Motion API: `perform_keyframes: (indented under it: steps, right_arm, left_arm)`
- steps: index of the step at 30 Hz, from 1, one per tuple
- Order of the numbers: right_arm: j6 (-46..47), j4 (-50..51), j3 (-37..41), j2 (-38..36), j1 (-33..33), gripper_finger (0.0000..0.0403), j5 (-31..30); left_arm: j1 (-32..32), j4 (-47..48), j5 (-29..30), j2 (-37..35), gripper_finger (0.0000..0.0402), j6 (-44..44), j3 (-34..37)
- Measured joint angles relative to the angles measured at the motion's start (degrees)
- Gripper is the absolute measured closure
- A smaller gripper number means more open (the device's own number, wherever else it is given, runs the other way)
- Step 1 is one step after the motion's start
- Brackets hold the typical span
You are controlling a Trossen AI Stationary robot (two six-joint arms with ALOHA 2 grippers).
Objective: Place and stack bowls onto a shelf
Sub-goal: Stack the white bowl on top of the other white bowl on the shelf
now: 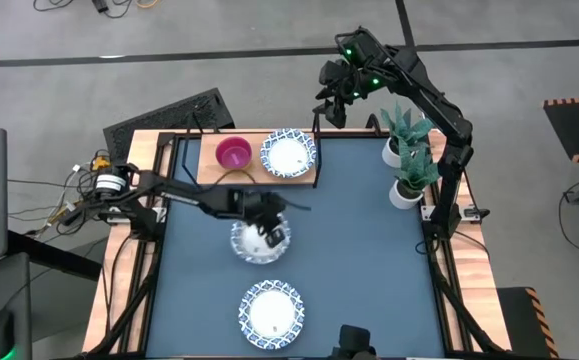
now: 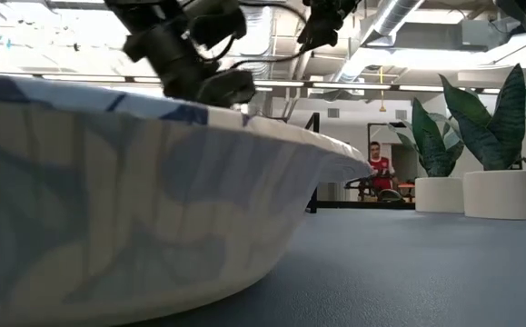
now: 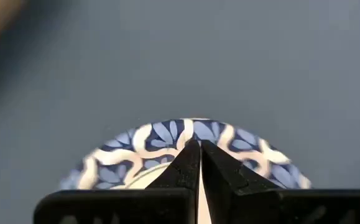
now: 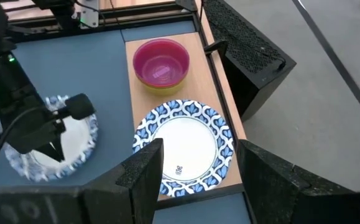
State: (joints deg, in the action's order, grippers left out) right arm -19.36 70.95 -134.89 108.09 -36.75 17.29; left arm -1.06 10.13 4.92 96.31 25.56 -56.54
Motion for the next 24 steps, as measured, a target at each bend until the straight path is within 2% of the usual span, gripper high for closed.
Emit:
perform_keyframes:
  steps: [6,9,13,18,21,24]
  right_arm:
    - [0.04,0.3,0.0,0.0,-0.02,0.0175,0.72]
    - [1.08,1.22,0.0,0.0,-0.02,0.0175,0.79]
    - [1.32,1.78,0.81,0.0,0.35,0.0175,0.79]
    - [5.11,3.85,1.27,0.02,0.52,0.0175,0.84]
    - [9.29,3.66,1.29,0.88,2.48,0.0175,0.75]
    - [12.17,3.79,1.46,2.84,5.3,0.0175,0.79]
  left_arm:
    - [-4.73,0.6,4.01,-0.12,0.0401,-3.77,-8.77]
    - [-6.83,7.42,1.86,-1.29,0.0401,-2.35,-15.48]
    - [-6.93,21.05,0.05,-6.0,0.0401,-1.38,-25.73]
    - [-5.78,37.0,7.72,-14.18,0.0401,-2.58,-37.02]
    - [-4.66,39.79,11.36,-19.94,0.0401,-2.76,-40.21]
    - [-3.34,40.69,13.26,-25.65,0.0396,-2.7,-40.1]
